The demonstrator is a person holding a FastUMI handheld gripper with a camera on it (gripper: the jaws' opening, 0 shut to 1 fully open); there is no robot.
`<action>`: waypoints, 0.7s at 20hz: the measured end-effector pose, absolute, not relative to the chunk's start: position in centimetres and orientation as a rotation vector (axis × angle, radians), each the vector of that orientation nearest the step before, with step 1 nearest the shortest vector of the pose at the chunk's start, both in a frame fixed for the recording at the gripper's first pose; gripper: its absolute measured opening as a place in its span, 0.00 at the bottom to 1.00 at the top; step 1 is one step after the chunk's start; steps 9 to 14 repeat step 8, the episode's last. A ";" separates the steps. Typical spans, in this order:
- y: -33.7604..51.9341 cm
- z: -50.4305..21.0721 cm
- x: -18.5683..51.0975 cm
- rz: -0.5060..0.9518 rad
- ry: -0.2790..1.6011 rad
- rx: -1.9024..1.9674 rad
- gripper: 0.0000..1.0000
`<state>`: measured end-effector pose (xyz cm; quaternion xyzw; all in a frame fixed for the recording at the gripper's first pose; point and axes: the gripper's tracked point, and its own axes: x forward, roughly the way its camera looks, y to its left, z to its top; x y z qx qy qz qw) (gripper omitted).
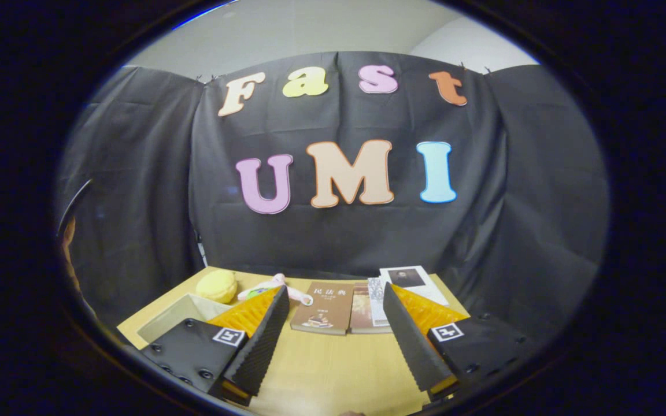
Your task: Open the storage box then place both shoes into the box .Put the left shoe in first, then the right shoe, with the right side of both shoes facing outward in a uniform manner.
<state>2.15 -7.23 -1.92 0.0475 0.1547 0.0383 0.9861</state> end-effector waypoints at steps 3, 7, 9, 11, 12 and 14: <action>-7.8 -2.0 2.3 0.070 0.305 0.104 1.00; -7.9 -1.8 2.6 0.070 0.294 0.115 1.00; -7.8 -1.9 2.7 0.073 0.295 0.114 1.00; -7.8 -1.9 2.7 0.073 0.295 0.114 1.00; -7.8 -1.9 2.7 0.073 0.295 0.114 1.00; -7.8 -1.9 2.7 0.073 0.295 0.114 1.00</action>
